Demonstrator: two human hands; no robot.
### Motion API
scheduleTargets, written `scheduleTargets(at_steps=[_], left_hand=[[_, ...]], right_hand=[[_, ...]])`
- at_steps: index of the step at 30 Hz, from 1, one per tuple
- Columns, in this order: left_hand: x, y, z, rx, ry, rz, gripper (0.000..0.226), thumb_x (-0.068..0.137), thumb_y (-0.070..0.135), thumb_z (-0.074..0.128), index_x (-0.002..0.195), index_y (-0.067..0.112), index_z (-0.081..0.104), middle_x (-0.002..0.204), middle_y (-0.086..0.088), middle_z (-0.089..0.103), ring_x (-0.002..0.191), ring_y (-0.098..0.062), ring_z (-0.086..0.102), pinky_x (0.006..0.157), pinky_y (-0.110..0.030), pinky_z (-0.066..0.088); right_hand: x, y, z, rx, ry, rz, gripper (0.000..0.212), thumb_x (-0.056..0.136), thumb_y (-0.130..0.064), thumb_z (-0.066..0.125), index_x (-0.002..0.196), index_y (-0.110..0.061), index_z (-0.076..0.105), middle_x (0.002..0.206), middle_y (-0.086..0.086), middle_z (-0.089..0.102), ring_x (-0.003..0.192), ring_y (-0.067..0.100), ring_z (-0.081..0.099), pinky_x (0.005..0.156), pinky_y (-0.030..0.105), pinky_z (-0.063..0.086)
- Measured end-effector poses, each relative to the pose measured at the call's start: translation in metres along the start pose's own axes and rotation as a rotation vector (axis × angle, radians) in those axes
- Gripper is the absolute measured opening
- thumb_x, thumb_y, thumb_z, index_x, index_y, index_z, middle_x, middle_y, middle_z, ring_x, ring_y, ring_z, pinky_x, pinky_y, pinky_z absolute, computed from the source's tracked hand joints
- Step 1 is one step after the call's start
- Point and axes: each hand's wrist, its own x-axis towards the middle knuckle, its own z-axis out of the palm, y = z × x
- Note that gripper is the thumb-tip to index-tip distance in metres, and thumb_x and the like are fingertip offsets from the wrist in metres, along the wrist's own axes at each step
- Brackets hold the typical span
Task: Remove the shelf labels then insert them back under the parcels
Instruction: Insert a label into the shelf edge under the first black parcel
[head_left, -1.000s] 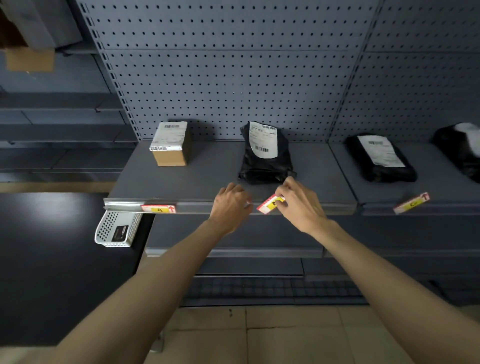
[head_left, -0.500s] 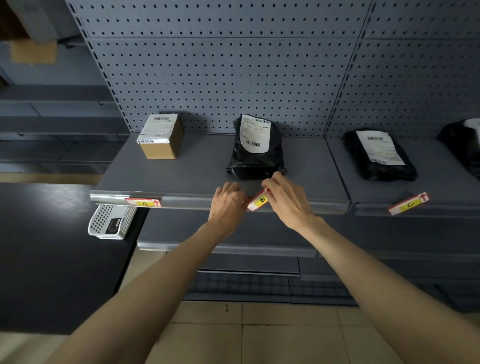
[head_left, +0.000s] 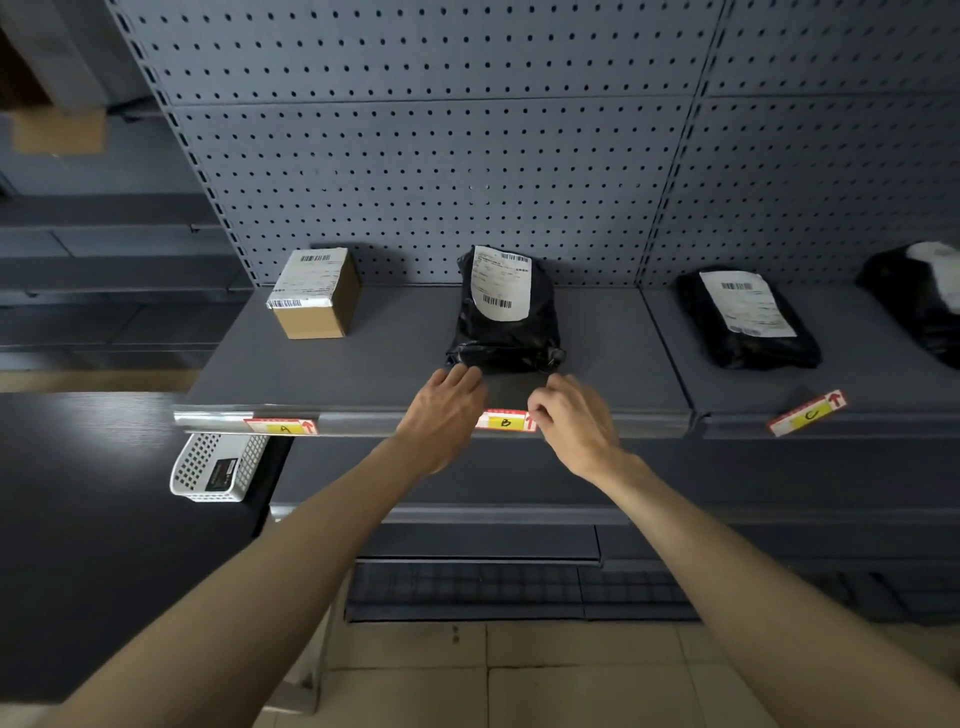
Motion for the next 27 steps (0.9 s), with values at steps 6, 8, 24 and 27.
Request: scheduleTargets(at_steps=[6,8,24,27], left_hand=[[-0.005,0.001,0.004,-0.058,-0.066,-0.073,0.022,0.075,0.011,0.076,0.090,0.018,0.061,0.096,0.002,0.057,0.088,-0.016,0.052,0.075,-0.027,0.047],[-0.003,0.002,0.003,-0.084,-0.057,-0.085,0.012,0.082,0.014,0.070,0.091,0.016,0.063,0.096,0.001,0.059,0.090,-0.017,0.053,0.077,-0.029,0.047],[0.092,0.126,-0.045,-0.448,0.130,-0.087,0.017,0.086,0.027,0.053,0.089,0.013,0.062,0.094,-0.007,0.067,0.095,-0.027,0.058,0.081,-0.040,0.049],[0.123,0.177,-0.046,-0.434,0.135,-0.080,0.019,0.087,0.028,0.052,0.087,0.012,0.063,0.093,-0.006,0.067,0.096,-0.027,0.057,0.080,-0.039,0.050]], right_hand=[[-0.002,-0.005,0.008,-0.018,-0.019,0.033,0.010,0.091,-0.011,0.061,0.086,-0.009,0.071,0.092,0.007,0.062,0.085,0.022,0.054,0.073,0.033,0.047],[0.000,-0.007,0.005,-0.048,-0.033,0.017,0.010,0.091,-0.012,0.062,0.088,-0.011,0.072,0.095,0.006,0.063,0.087,0.021,0.055,0.074,0.032,0.048],[-0.056,0.146,-0.103,-0.254,-0.004,0.074,0.033,0.090,-0.037,0.058,0.107,-0.010,0.066,0.105,0.008,0.063,0.100,0.025,0.054,0.087,0.038,0.045],[-0.074,0.202,-0.125,-0.282,-0.012,0.097,0.031,0.090,-0.036,0.059,0.108,-0.011,0.065,0.106,0.006,0.061,0.101,0.024,0.053,0.087,0.037,0.046]])
